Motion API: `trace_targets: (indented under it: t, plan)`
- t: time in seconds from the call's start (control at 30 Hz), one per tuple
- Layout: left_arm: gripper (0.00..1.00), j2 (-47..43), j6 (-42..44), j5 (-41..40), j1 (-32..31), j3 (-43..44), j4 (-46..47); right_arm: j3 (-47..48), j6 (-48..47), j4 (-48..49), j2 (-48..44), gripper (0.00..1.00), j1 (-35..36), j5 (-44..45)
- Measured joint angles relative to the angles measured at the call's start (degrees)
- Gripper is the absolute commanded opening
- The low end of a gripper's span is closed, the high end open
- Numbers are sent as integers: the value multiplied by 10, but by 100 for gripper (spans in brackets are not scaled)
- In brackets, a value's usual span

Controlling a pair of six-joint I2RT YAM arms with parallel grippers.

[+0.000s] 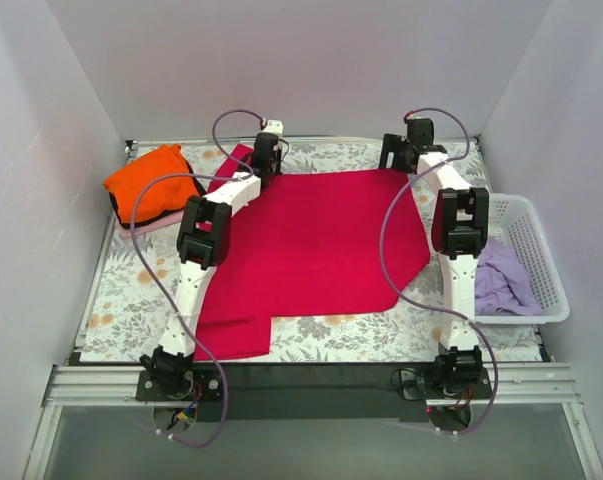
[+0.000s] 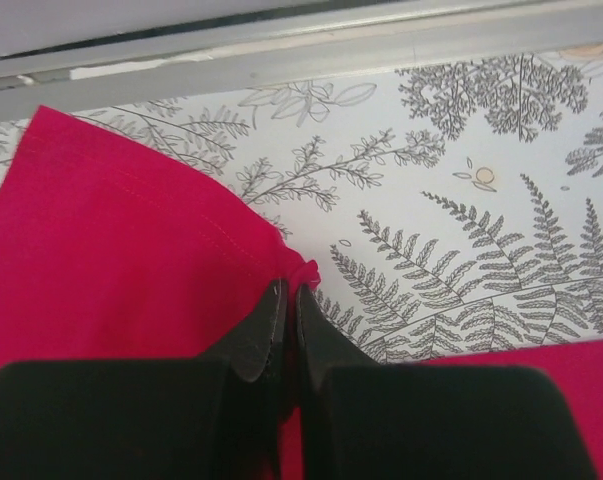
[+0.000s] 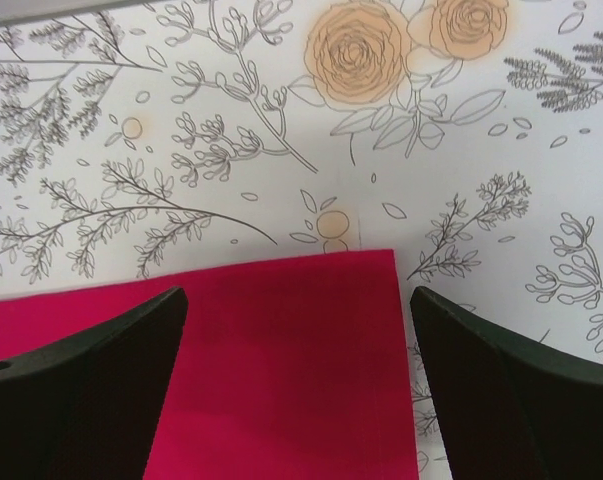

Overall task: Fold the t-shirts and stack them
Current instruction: Flatten the tshirt out, then fold the tshirt

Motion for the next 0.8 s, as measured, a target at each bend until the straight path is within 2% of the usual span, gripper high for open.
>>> trace_targets:
  t: [0.2, 0.3, 0.33, 0.5, 0.6, 0.73, 0.8]
  plan:
    - [0, -72, -22, -28, 0, -75, 43, 23, -2, -34, 10, 86, -2, 3]
    - [0, -113, -30, -38, 0, -106, 70, 42, -3, -51, 19, 80, -5, 0]
    - [0, -125, -32, -41, 0, -118, 82, 45, -3, -55, 20, 74, -5, 0]
    - [0, -174, -47, -50, 0, -170, 122, 57, -8, -69, 26, 60, -8, -5]
    - [0, -181, -53, -50, 0, -189, 135, 61, -10, -74, 28, 47, -9, -16]
    - [0, -181, -55, -51, 0, -208, 138, 66, -10, -78, 32, 20, -10, -24]
    - [0, -181, -55, -51, 0, -210, 138, 66, -9, -78, 33, 16, -10, -26]
